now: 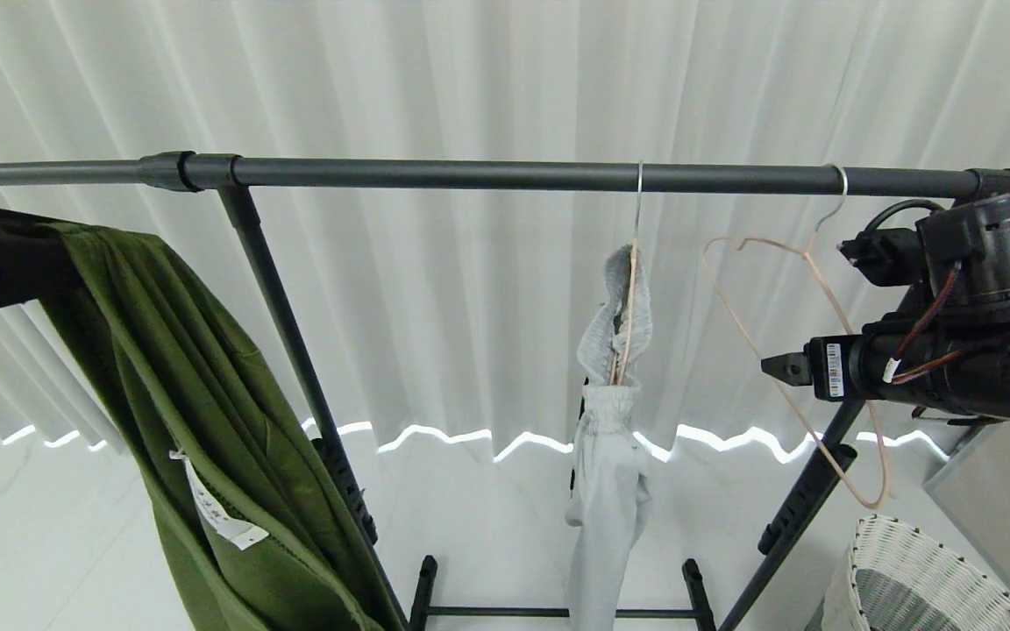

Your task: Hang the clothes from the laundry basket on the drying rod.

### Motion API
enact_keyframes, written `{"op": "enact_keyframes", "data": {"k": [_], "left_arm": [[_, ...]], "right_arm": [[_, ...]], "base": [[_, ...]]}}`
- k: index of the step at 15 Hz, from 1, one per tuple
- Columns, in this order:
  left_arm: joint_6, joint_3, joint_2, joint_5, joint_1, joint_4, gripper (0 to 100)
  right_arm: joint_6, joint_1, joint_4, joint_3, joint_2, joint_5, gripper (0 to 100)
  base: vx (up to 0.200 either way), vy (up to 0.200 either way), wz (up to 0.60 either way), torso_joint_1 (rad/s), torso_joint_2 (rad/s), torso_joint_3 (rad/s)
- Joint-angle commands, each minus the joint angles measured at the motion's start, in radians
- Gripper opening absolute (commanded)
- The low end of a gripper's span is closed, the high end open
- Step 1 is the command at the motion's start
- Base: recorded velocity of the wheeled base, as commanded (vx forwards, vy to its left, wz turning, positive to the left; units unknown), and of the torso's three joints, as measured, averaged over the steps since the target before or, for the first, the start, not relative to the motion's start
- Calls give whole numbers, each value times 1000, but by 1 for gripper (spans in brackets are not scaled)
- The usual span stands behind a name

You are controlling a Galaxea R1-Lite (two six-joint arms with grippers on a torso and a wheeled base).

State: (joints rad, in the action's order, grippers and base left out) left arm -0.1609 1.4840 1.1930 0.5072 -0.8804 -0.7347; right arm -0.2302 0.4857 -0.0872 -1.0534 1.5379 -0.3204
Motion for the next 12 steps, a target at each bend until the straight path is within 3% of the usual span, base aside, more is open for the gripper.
{"op": "enact_keyframes", "data": {"k": [1, 2, 12], "left_arm": [[0, -1, 0, 1, 0, 0, 0], [0, -1, 0, 1, 0, 0, 0], [-2, 1, -9, 1, 0, 0, 0]], "right_arm": [[-1, -1, 3, 0, 8, 0, 100], [-4, -1, 4, -2, 10, 0, 0], [-4, -16, 4, -2, -15, 0, 0]], "base": [[0, 0, 0, 0, 0, 0], [0, 0, 0, 0, 0, 0], [0, 0, 0, 0, 0, 0]]}}
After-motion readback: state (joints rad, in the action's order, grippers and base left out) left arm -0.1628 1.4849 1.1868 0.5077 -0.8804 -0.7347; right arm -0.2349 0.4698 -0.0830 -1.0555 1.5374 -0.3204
